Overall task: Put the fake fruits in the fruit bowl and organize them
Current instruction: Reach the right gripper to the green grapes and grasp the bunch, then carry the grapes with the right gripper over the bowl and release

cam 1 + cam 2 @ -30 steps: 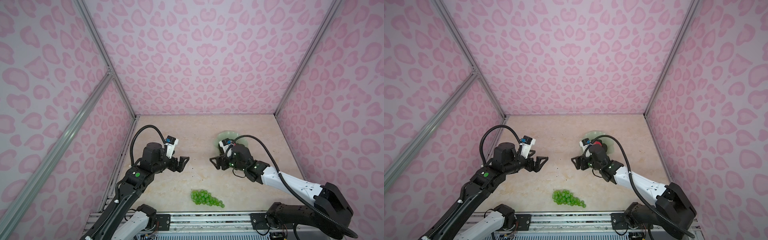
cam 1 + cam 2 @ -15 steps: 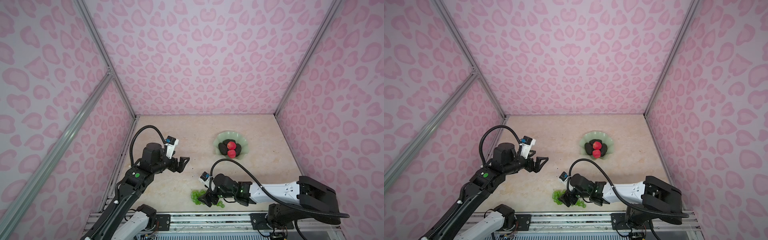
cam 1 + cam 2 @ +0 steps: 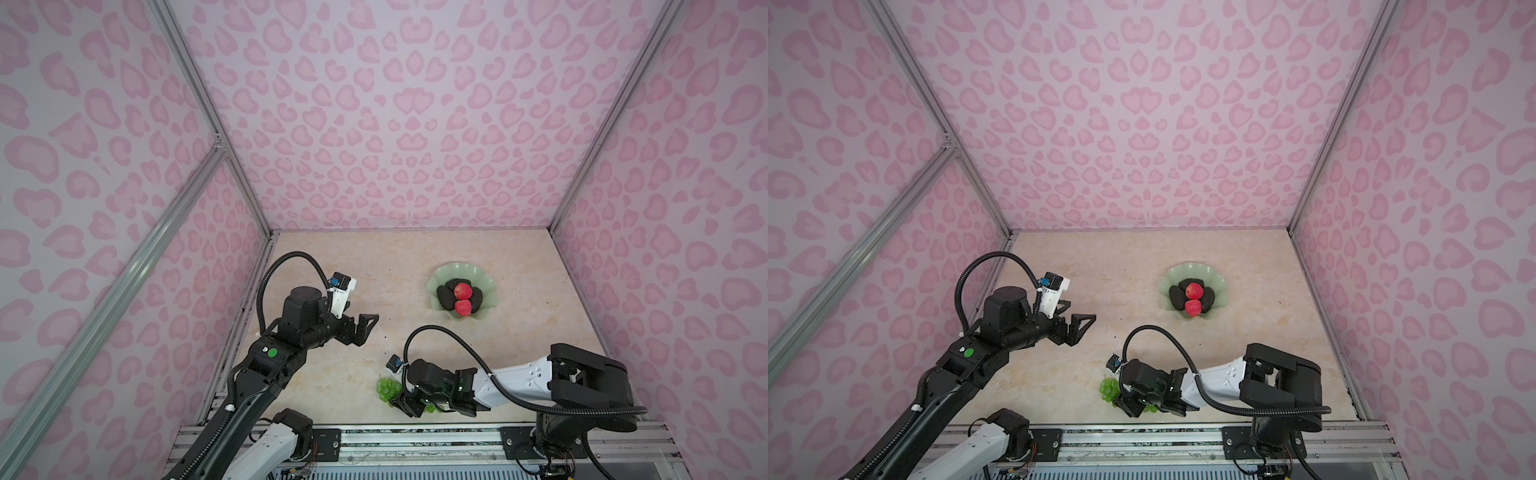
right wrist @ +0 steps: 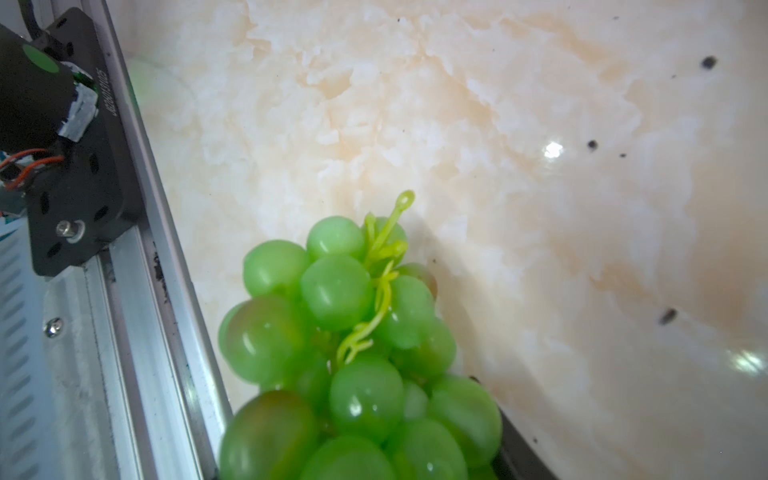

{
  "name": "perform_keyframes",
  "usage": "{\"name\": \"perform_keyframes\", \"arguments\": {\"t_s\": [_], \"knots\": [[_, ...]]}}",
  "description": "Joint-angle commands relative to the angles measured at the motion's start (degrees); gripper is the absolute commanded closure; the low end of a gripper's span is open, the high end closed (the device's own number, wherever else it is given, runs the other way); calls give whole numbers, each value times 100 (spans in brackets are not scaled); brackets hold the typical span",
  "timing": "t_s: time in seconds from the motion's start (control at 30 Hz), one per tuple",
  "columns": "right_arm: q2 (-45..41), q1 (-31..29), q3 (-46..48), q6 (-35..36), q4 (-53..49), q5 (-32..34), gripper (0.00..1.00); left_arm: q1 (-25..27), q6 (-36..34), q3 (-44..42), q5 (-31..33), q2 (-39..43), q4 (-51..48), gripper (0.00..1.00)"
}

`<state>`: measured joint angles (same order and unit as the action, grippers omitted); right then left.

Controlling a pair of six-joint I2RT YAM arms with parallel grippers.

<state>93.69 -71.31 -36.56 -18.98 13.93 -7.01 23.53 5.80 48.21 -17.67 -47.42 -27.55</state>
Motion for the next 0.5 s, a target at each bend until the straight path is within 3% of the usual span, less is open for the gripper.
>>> {"name": "perform_keyframes", "arguments": {"t_s": [0.0, 0.13, 0.33, 0.47], "knots": [[115, 60, 52, -71, 271, 138, 51, -15, -54, 10, -11, 28, 17, 2], [-55, 241, 146, -229, 528, 129, 59, -15, -53, 0, -1, 59, 26, 2], [-1062, 828, 152, -349, 532, 131, 64, -15, -49, 0, -14, 38, 35, 2], [-1952, 1293, -64, -415, 25, 749, 66, -15, -55, 20, -131, 30, 35, 2]]}}
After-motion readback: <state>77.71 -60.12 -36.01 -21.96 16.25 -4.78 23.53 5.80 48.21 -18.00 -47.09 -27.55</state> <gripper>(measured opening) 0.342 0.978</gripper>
